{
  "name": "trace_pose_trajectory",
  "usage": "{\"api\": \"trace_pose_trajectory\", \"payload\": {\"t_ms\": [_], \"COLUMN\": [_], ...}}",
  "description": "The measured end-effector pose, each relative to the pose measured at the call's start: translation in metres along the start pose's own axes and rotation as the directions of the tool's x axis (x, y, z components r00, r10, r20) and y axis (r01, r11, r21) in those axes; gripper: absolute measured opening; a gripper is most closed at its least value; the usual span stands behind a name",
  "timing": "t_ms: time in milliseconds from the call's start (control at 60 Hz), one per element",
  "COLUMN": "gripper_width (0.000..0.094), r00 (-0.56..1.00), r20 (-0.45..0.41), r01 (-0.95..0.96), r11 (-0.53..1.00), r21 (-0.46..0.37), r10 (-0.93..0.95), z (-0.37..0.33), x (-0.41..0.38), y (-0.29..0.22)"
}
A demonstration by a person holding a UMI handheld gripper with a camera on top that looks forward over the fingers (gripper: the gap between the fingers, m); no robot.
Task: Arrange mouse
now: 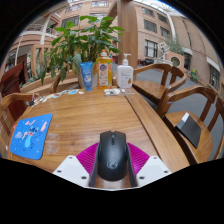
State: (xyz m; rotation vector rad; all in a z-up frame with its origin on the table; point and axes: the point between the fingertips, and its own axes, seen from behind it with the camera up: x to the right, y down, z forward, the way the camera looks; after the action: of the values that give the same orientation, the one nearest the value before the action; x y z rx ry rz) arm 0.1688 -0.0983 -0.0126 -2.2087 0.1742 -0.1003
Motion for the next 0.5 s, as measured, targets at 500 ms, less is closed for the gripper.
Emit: {"api": "trace_pose_trajectory", "payload": {"t_ms": [500], "gripper_width": [0.0359], "r00": [0.999], "r20": [-0.024], "r01": [0.048], "r11": [0.943], "r21": [0.330], "r10": [-0.042], "z": [-0.084], "x": [-0.037], "y": [-0.183]}}
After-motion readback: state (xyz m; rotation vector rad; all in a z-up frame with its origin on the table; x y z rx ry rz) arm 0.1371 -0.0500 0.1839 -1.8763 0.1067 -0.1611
